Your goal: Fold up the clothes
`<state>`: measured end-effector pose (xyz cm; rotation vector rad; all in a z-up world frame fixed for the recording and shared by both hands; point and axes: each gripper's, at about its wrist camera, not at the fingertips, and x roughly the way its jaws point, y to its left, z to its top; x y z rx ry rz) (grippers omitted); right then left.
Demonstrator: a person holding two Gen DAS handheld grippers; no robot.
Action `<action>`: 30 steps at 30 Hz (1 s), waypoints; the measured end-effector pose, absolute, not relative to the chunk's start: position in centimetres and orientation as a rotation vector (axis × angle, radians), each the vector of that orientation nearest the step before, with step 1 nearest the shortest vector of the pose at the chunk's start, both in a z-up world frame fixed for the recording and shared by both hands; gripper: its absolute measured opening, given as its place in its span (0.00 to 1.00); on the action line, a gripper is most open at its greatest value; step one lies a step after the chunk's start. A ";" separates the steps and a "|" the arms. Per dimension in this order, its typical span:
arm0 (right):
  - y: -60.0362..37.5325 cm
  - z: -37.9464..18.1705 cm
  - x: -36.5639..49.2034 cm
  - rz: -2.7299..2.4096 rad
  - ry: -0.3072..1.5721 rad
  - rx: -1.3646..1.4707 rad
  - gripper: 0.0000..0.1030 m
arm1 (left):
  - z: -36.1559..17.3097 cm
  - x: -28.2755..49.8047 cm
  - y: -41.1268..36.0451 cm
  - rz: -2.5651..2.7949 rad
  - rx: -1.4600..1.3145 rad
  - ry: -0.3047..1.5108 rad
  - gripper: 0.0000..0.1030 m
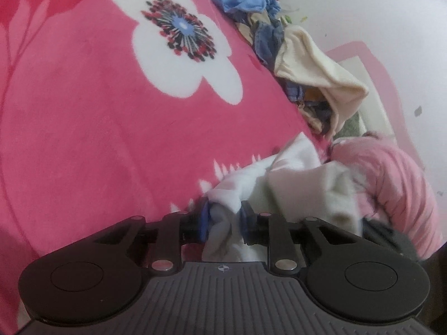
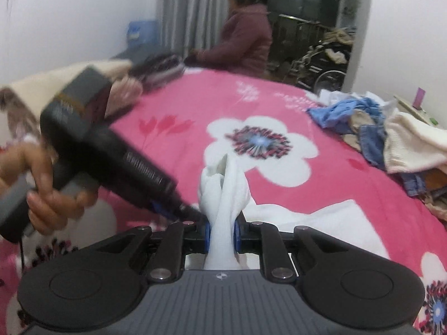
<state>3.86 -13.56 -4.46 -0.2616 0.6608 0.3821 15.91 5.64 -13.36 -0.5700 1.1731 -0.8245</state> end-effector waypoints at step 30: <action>-9.4 -6.1 0.2 0.513 0.569 -0.436 0.49 | -10.4 14.9 8.5 -0.699 -0.589 1.061 0.48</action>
